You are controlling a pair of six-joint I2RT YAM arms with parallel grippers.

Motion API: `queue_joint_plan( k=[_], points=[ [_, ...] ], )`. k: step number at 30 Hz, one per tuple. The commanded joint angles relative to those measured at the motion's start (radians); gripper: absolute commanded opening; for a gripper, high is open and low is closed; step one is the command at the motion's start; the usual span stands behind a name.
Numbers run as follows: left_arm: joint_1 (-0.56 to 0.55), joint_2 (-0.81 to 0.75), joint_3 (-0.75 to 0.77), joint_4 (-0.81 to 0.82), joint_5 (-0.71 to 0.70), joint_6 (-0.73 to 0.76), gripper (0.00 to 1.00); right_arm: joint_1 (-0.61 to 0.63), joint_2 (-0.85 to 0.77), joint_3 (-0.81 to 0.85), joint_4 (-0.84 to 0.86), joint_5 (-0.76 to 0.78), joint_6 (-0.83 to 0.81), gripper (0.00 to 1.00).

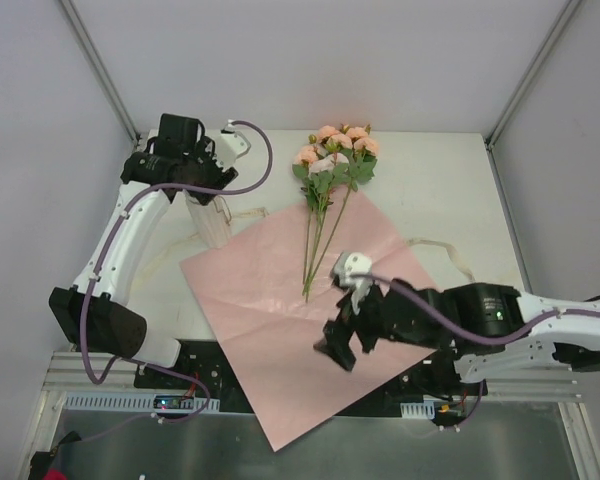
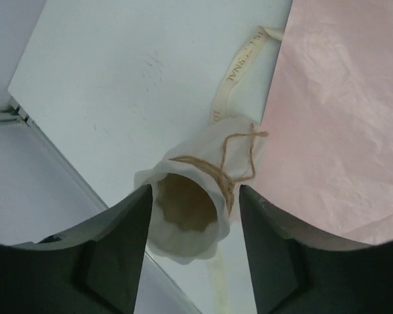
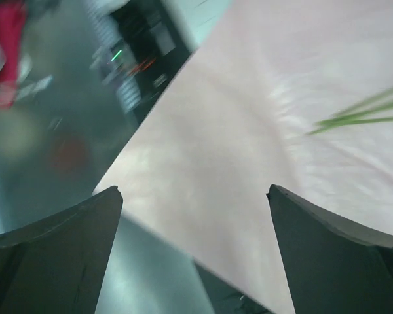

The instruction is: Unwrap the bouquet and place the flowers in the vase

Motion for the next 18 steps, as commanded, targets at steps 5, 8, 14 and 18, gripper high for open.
queue_joint_plan(
  k=[5, 8, 14, 18],
  points=[
    [-0.010, -0.061, 0.094, 0.009, -0.016, -0.088, 0.84, -0.693, 0.039, 0.039, -0.009, 0.095, 0.039, 0.95],
    [-0.010, -0.053, 0.132, 0.009, -0.039, -0.122, 0.87, -0.943, 0.215, 0.117, 0.012, 0.025, 0.020, 0.95],
    [-0.010, -0.053, 0.189, 0.006, -0.083, -0.209, 0.99, -1.058, 0.615, 0.283, 0.133, -0.062, -0.052, 0.91],
    [-0.009, -0.091, 0.198, 0.006, -0.097, -0.287, 0.99, -1.074, 0.836, 0.387, 0.184, -0.098, -0.037, 0.70]
  ],
)
